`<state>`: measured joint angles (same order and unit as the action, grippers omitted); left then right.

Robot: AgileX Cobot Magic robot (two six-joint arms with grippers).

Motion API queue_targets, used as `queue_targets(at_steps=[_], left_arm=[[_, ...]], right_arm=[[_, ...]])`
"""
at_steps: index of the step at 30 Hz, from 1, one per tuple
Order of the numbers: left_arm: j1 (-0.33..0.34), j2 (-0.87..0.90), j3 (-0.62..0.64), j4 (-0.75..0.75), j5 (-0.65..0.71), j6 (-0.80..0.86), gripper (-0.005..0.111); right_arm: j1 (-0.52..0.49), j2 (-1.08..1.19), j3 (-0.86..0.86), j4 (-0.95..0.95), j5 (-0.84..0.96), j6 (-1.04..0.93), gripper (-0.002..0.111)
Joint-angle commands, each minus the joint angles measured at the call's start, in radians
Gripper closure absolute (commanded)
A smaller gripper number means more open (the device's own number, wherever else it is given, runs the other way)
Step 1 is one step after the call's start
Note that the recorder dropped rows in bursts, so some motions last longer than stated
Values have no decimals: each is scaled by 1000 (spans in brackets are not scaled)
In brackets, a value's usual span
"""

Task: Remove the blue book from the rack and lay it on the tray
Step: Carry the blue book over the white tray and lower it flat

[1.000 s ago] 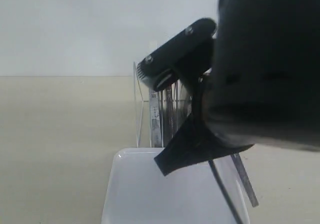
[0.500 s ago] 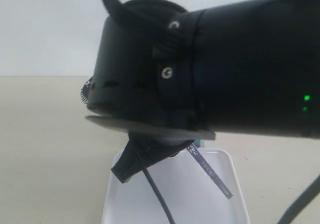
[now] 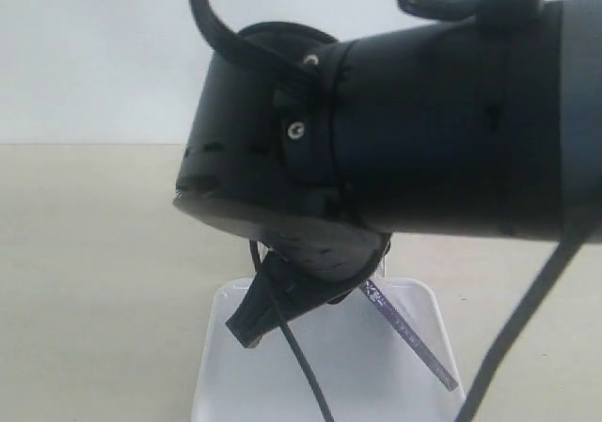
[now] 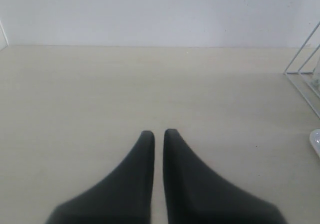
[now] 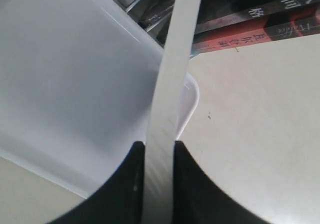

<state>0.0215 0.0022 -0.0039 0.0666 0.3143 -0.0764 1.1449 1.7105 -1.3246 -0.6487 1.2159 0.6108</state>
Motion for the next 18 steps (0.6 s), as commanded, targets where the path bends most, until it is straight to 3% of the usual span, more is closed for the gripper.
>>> queue_targets(at_steps=[1,5,7,14,16,18], left_arm=[[-8,-2,4,3,-8,2,101],[-8,-2,4,3,-8,2,101],[-8,-2,4,3,-8,2,101],[-8,-2,4,3,-8,2,101],[-8,-2,4,3,-8,2,101],[-8,-2,4,3,-8,2,101]], right_arm=[[-12,52,-2,33,5,-15,108],[-10,81,-2,59,5,-15,108],[-8,83,-2,64,5,-7,102],[-8,81,-2,66,5,43,49],[-8,81,-6,83,5,65,48],[-8,77,-24,109,5,72,53]])
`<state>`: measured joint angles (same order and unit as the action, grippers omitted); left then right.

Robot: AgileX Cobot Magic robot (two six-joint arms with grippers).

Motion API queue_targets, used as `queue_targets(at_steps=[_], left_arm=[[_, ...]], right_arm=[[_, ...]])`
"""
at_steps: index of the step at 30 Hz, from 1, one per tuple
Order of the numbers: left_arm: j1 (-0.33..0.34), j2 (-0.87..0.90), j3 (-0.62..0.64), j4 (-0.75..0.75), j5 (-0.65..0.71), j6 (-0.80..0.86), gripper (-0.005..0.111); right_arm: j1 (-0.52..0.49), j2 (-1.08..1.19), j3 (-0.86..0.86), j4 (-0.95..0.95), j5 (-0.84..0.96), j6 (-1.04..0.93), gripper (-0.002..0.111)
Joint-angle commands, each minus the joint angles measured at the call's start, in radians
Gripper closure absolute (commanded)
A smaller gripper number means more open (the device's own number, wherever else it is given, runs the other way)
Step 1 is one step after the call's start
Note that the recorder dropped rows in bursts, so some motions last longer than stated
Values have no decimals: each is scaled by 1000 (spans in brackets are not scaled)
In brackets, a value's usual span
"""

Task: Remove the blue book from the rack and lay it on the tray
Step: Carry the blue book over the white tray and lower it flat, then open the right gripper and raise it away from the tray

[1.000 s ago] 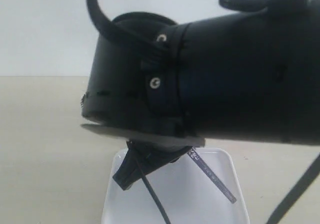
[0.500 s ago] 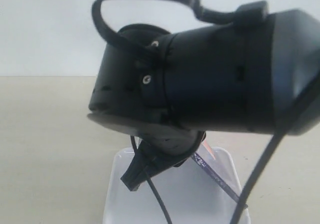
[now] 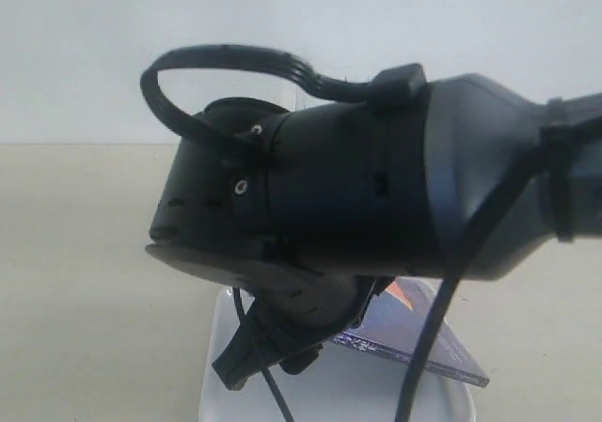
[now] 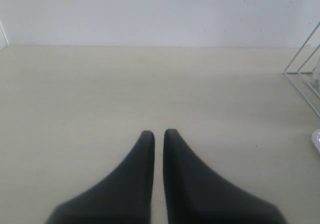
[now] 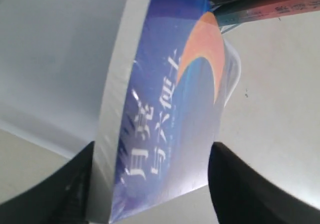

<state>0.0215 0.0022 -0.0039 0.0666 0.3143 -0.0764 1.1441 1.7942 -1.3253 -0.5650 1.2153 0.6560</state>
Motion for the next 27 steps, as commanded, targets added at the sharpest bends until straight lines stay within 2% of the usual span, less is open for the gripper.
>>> queue_targets(at_steps=[1,8,16,20,27], left_arm=[[-8,-2,4,3,-8,2,101],[-8,-2,4,3,-8,2,101],[-8,-2,4,3,-8,2,101],[-8,-2,4,3,-8,2,101],[-8,-2,4,3,-8,2,101]], right_arm=[[-7,-7,-40,38,6,32,58],[-7,-7,-224,144,6,5,107],[-7,-9,-394,219,6,-169,108],[-7,-22,-407,202,6,-254,108],[-7,-28,-407,189,6,-259,108]])
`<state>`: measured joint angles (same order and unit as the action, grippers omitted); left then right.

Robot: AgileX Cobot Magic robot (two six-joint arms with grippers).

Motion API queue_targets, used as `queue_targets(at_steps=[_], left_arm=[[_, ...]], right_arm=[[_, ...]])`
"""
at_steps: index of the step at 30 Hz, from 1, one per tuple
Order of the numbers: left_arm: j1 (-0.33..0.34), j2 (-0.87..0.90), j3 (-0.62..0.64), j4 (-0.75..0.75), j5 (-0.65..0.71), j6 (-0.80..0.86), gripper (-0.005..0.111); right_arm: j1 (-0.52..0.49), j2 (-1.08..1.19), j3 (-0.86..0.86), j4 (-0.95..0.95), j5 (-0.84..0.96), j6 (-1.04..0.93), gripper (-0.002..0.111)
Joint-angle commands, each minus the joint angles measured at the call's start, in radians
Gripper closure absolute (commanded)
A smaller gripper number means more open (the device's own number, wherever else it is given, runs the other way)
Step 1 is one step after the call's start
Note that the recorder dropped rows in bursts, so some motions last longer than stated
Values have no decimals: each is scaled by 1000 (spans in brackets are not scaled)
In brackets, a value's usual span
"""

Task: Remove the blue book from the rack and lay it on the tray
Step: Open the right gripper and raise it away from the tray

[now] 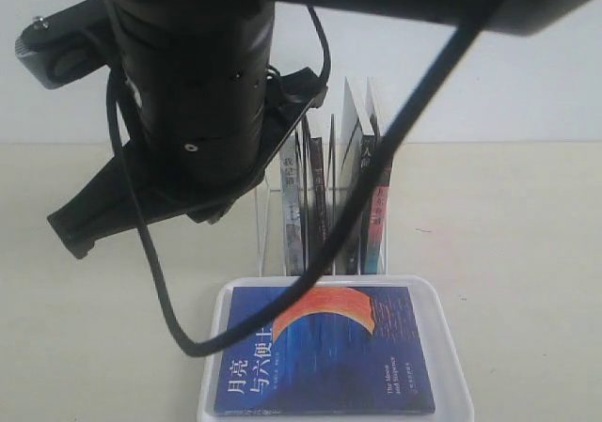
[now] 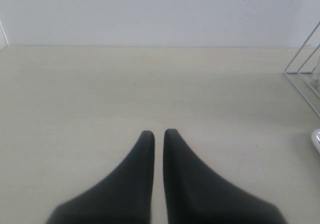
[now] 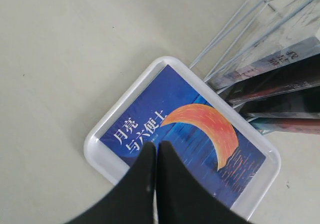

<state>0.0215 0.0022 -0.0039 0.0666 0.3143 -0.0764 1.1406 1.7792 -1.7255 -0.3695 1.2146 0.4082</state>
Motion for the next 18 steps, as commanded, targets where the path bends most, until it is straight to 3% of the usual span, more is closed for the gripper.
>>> queue_targets(at_steps=[1,18], left_arm=[[-8,-2,4,3,-8,2,101],[-8,-2,4,3,-8,2,101]], right_arm=[[-4,-13,-7,-6,6,-11,108],[-4,-11,-7,-12,-26,1,108]])
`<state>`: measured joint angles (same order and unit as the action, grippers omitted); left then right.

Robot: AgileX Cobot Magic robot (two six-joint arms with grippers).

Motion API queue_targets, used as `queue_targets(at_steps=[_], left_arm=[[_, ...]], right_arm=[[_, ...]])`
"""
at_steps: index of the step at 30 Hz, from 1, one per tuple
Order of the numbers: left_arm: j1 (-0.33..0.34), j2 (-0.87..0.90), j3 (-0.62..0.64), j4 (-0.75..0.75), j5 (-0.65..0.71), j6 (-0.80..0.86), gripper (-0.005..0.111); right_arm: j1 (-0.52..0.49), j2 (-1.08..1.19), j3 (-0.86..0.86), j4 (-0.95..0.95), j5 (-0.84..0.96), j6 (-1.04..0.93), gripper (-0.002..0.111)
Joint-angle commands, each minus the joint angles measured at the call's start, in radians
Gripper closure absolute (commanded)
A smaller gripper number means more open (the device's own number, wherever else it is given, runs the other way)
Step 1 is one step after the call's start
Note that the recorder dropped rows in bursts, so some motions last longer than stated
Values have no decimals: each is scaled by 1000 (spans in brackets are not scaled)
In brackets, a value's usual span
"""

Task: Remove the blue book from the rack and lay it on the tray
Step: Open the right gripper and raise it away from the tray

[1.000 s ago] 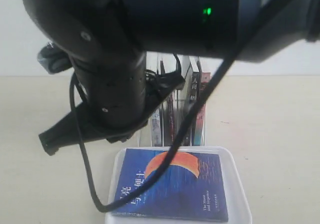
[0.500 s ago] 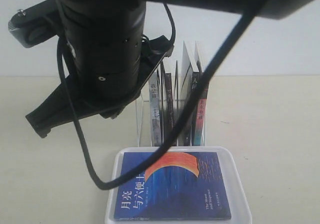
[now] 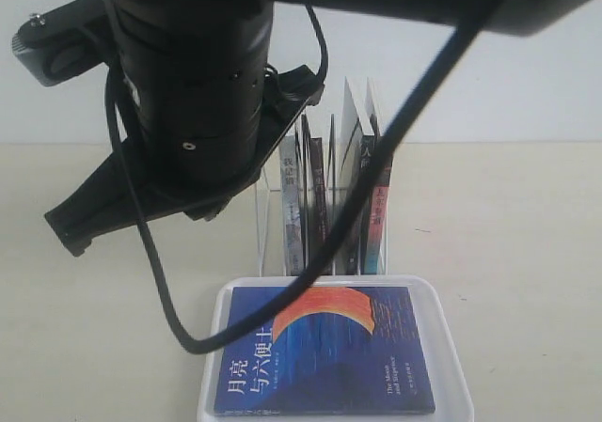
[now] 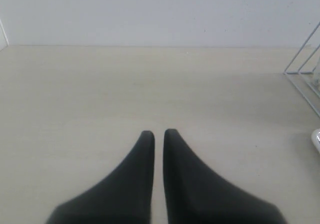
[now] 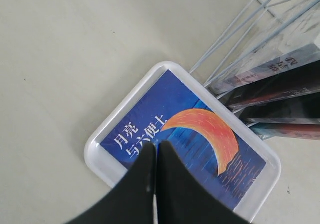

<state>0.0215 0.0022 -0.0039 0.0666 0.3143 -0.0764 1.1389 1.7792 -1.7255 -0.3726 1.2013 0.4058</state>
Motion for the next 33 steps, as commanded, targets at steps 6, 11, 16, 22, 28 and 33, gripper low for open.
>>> queue_targets(at_steps=[6,11,16,22,28,33], left_arm=[[-8,-2,4,3,-8,2,101],[-8,-2,4,3,-8,2,101],[-8,-2,4,3,-8,2,101],[-8,-2,4,3,-8,2,101],[-8,-2,4,3,-8,2,101],[-8,-2,4,3,-8,2,101]], right_arm=[[-2,-11,-7,-18,-38,3,108],[-2,-11,-7,-25,-39,3,108],[-2,-13,-7,-54,-102,-3,108],[-2,-57,-7,-60,-126,-17,108],[-2,-108,-7,-69,-126,-69,108],[-2,-144,-7,-75,-116,-91,108]])
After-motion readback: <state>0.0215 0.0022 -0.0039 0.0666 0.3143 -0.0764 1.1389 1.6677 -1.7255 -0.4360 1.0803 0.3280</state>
